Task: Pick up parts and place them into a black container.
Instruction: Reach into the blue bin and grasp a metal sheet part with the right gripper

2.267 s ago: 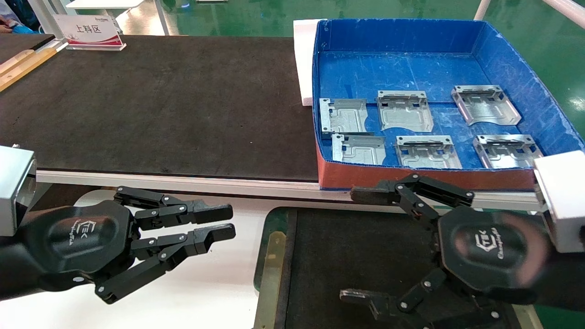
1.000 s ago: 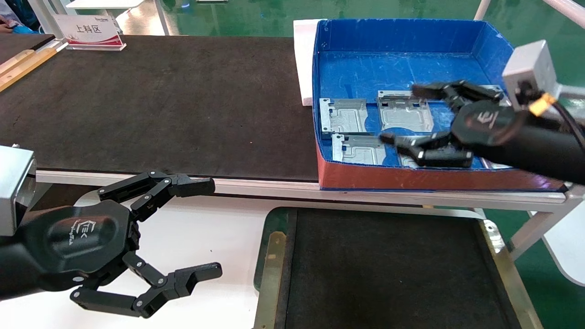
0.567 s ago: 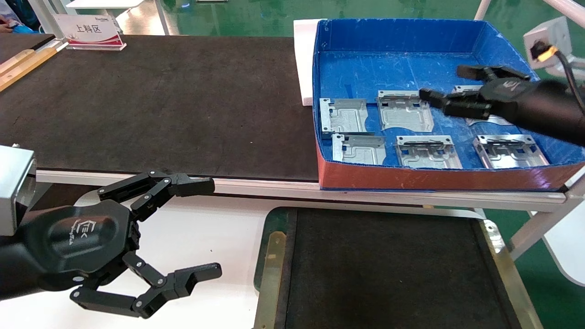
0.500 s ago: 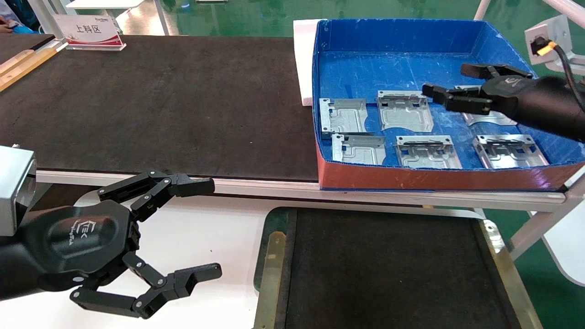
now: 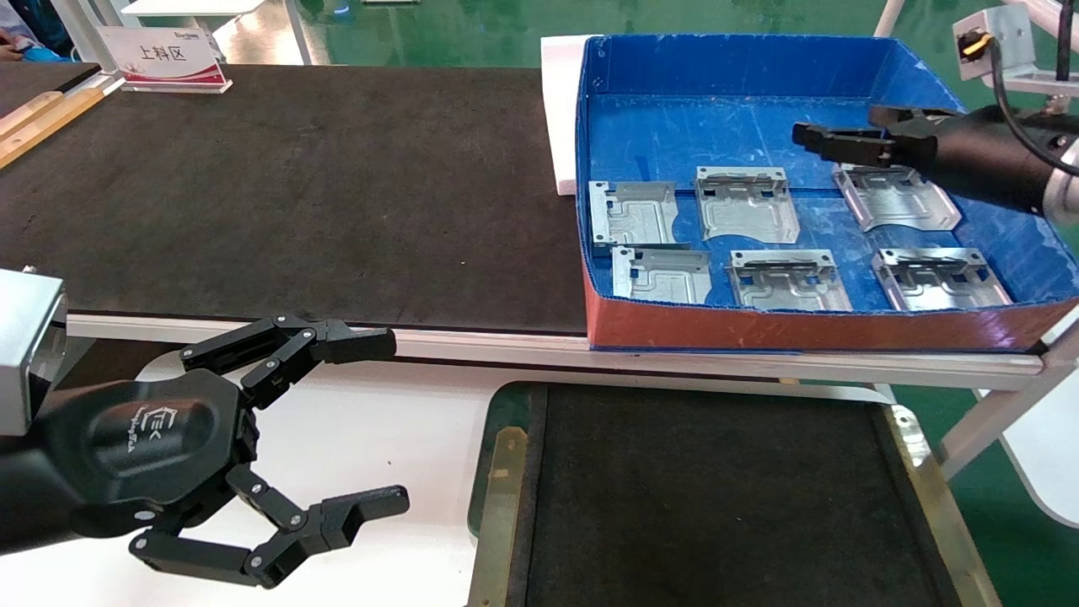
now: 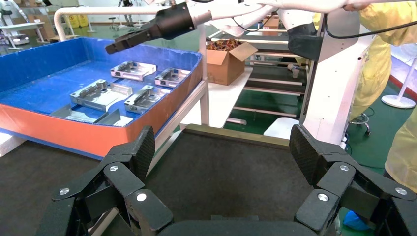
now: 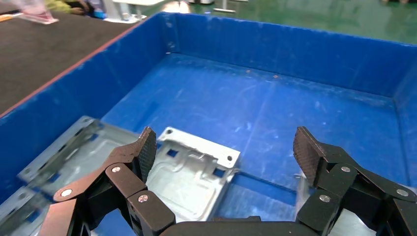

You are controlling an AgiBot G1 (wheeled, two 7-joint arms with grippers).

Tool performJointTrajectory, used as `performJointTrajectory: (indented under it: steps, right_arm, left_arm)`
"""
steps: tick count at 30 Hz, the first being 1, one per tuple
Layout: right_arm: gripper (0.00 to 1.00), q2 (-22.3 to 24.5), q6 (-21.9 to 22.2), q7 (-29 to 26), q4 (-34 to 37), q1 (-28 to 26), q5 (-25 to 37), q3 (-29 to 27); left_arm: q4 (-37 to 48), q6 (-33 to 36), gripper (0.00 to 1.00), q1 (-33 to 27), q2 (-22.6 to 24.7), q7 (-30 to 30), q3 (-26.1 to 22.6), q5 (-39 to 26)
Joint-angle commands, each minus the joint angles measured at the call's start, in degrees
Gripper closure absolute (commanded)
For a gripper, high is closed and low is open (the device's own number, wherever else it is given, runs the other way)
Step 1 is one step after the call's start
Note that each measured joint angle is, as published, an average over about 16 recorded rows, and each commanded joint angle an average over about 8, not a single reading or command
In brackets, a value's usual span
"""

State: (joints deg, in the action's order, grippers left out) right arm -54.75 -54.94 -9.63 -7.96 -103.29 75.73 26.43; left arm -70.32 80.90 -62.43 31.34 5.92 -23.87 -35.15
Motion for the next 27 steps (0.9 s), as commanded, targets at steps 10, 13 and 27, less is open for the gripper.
performJointTrajectory:
  steps: [10, 13, 27]
  right_arm:
    - [0.00, -2.2, 4.7, -4.4, 7.6, -3.2, 4.9, 3.3]
    - [0.00, -2.3, 5.5, -5.4, 8.3, -3.5, 5.5, 3.7]
    - [0.00, -3.9, 11.1, -7.7, 9.4, -2.6, 6.6, 4.5]
  left_arm:
    - [0.0, 0.0, 0.00, 0.0, 0.0, 0.0, 0.0, 0.0]
    - [0.0, 0.0, 0.00, 0.0, 0.0, 0.0, 0.0, 0.0]
    - [0.0, 0.0, 0.00, 0.0, 0.0, 0.0, 0.0, 0.0]
